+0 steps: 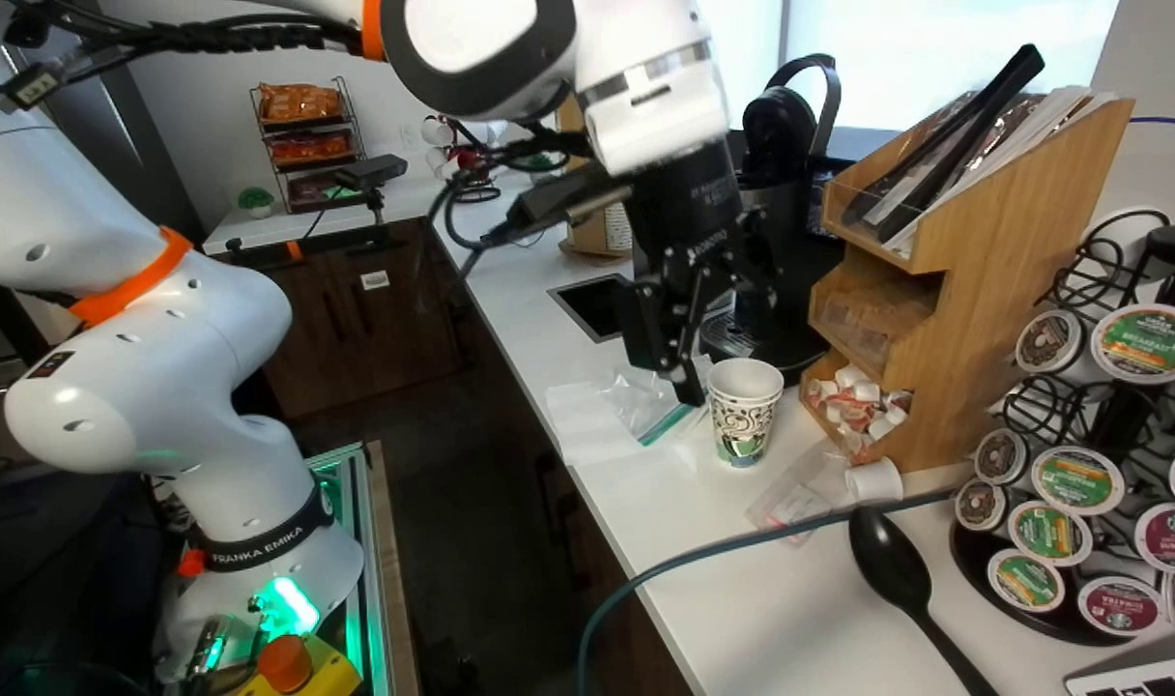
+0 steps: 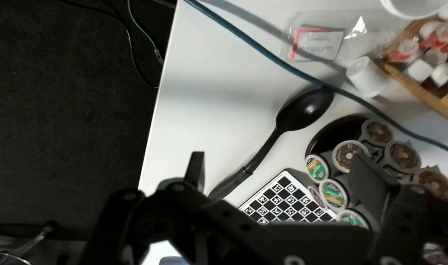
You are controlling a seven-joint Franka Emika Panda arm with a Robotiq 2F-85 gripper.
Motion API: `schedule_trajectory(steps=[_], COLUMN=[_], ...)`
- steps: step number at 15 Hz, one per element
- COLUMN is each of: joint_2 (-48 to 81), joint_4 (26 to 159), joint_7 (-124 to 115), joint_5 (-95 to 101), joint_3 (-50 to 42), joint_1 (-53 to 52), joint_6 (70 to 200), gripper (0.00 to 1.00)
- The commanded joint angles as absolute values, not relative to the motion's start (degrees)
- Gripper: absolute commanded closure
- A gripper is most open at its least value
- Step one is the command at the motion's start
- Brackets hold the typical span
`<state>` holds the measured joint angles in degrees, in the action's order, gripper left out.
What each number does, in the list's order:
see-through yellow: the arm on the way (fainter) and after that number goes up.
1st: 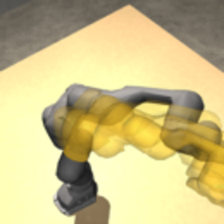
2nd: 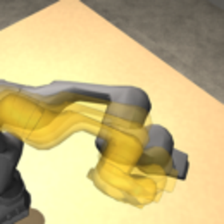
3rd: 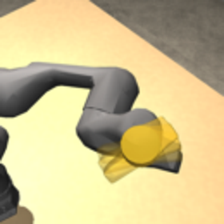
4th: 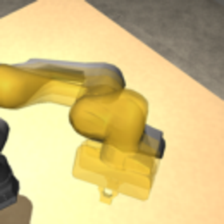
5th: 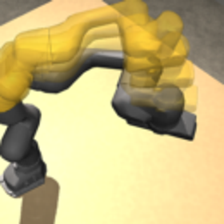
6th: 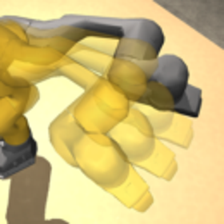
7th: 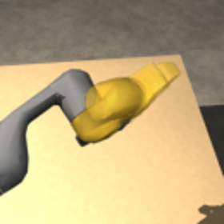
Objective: Put the black ladle on top of the wooden stand.
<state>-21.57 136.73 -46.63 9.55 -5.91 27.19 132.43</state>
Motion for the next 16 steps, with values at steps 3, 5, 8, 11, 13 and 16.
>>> schedule_trajectory(steps=[3,5,8,11,13,16], joint_2=[-3.7,1.9,9.5,14.9,13.0,13.7], joint_4=[133.0,129.9,123.4,117.5,120.1,119.8], joint_7=[-65.8,-74.3,-86.2,-96.7,-91.1,-88.5], joint_5=[15.4,20.9,29.3,36.0,32.1,28.9], joint_3=[-7.9,-10.0,-15.6,-22.8,-23.3,-22.9], joint_1=[29.1,28.8,26.1,20.8,20.7,20.7], joint_6=[150.0,153.1,153.8,150.0,152.6,152.6], gripper=[0.00,0.00,0.00,0.00,0.00,0.00])
